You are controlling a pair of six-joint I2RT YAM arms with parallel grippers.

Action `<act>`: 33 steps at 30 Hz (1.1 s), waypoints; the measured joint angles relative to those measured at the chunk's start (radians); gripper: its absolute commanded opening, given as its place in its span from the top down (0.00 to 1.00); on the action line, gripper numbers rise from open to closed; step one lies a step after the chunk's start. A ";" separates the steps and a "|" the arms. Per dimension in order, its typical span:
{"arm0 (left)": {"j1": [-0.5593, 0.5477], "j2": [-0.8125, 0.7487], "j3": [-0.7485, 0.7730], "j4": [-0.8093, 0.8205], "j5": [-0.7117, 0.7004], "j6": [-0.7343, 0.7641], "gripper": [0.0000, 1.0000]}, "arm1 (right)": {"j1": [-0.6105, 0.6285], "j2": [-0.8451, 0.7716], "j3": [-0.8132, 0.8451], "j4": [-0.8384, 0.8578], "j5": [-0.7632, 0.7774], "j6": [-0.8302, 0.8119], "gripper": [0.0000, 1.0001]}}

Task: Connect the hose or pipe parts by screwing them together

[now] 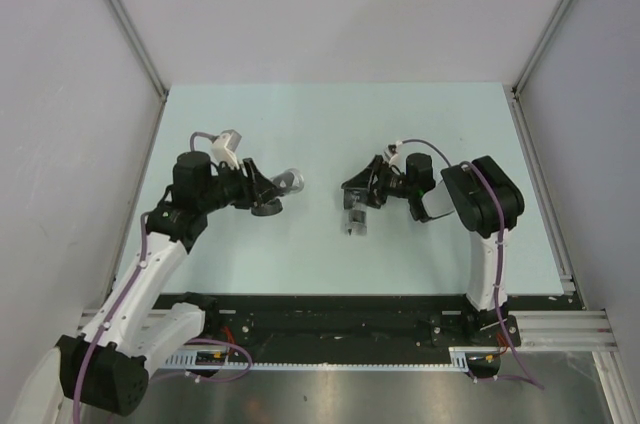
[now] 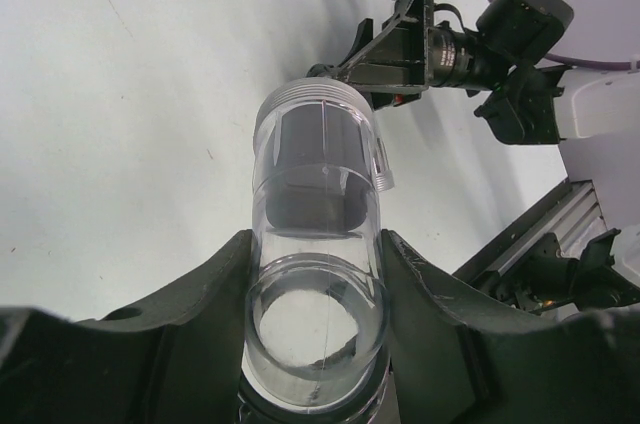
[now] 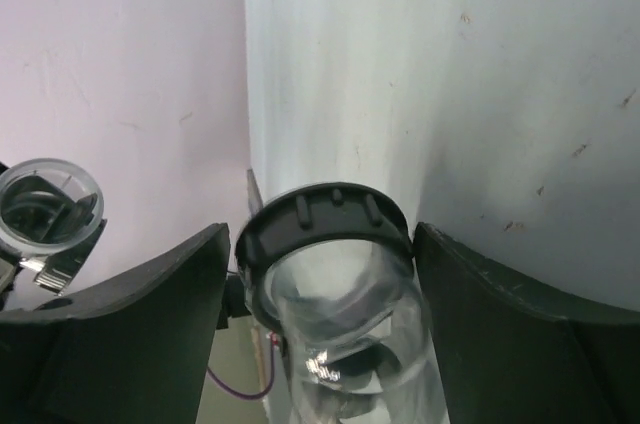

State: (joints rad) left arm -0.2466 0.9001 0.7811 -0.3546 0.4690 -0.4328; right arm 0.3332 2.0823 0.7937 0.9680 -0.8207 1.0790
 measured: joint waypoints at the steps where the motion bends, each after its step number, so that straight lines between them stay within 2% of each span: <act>1: 0.000 0.004 0.000 0.000 0.000 0.001 1.00 | -0.002 -0.003 0.000 -0.019 0.004 -0.005 0.17; 9: 0.001 0.036 0.000 -0.001 0.000 0.014 1.00 | -0.030 -0.129 0.022 -0.329 0.074 -0.204 0.07; 13: 0.001 0.047 0.000 -0.001 0.000 0.016 0.99 | -0.051 -0.181 0.070 -0.517 0.115 -0.338 0.07; 20: 0.001 0.050 0.000 -0.002 0.000 0.024 1.00 | -0.050 -0.272 0.205 -0.875 0.253 -0.664 0.10; 27: 0.001 0.050 -0.006 -0.001 0.005 0.027 1.00 | -0.032 -0.404 0.260 -0.991 0.266 -1.038 0.10; 33: 0.001 0.048 -0.024 -0.004 0.005 0.043 1.00 | -0.037 -0.447 0.265 -1.133 0.232 -1.355 0.12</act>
State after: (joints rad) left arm -0.2455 0.9478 0.7570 -0.3584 0.4740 -0.3893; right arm 0.2962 1.6348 1.0584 -0.1650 -0.5892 -0.2760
